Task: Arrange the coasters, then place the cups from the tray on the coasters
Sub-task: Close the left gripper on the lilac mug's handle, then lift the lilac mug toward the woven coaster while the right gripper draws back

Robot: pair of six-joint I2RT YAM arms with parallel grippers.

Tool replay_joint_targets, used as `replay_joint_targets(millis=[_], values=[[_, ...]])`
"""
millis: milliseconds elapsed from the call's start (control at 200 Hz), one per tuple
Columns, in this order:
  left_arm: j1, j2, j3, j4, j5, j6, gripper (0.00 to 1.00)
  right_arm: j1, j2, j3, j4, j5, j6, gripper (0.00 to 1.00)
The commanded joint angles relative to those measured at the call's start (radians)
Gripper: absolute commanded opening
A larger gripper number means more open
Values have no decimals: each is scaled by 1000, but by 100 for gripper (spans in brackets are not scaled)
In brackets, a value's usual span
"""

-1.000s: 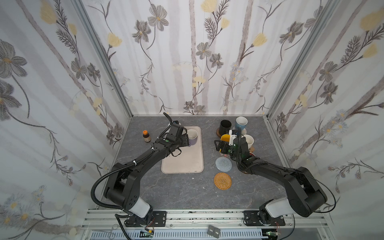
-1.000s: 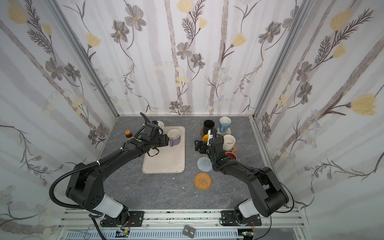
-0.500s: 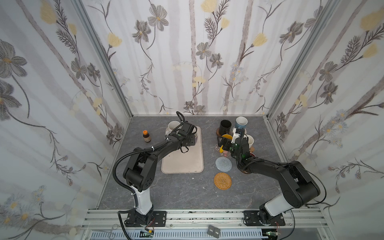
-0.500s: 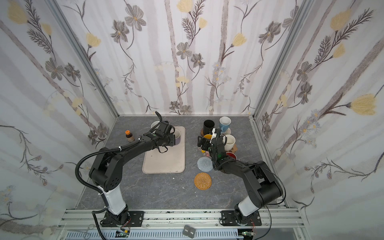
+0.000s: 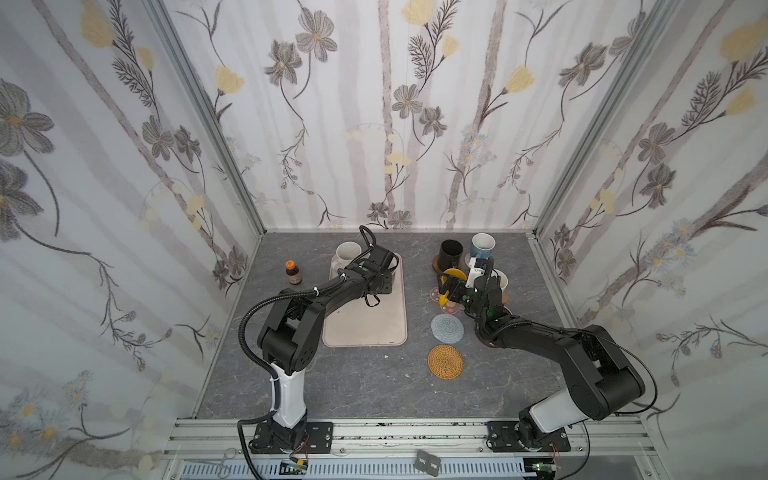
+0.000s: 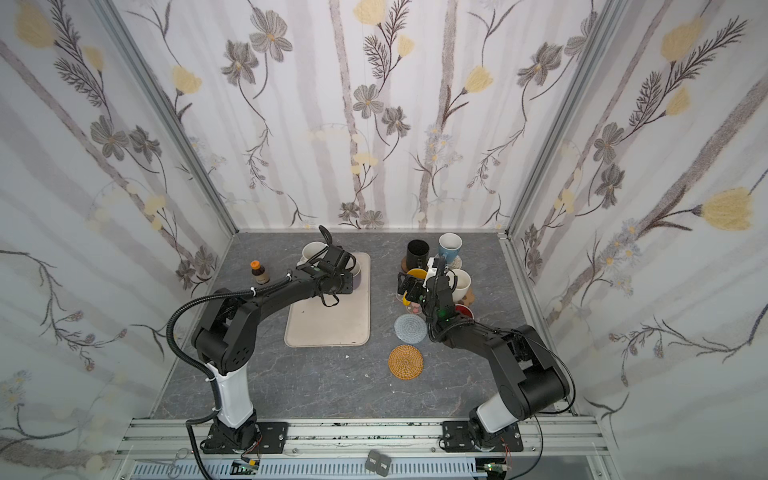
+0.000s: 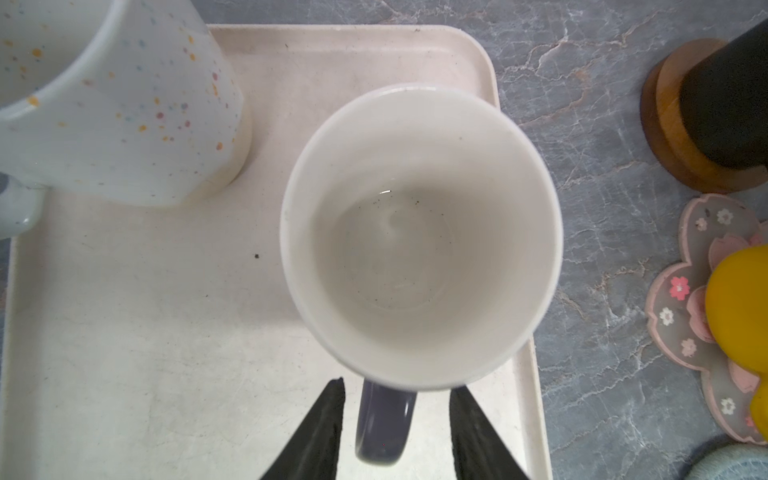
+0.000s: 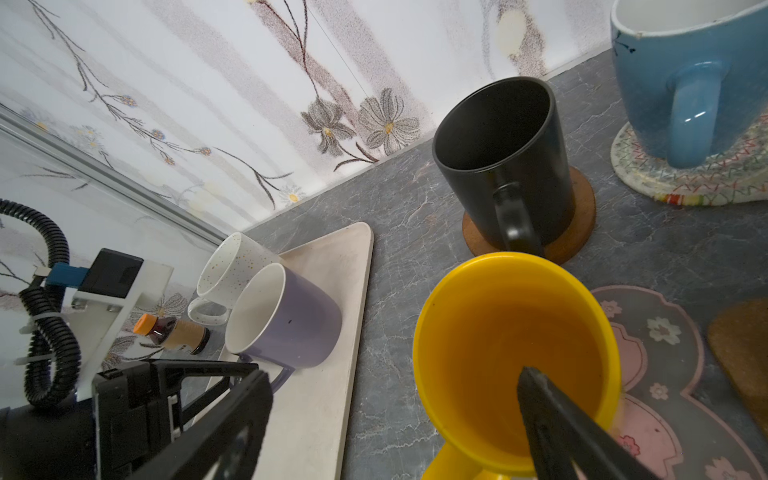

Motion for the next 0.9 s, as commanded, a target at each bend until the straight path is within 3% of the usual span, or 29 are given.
replay_joint_targets(millis=[0,360,894], values=[[0,19,14,-11,-14,2,42,0,-11,-3,-4,0,12,93],[0,63,55,-19,-15,17,32,1,-15,-3,1,-18,16,92],[-2,67,92,-30,-27,48,2,3,-23,15,-23,-58,7,92]])
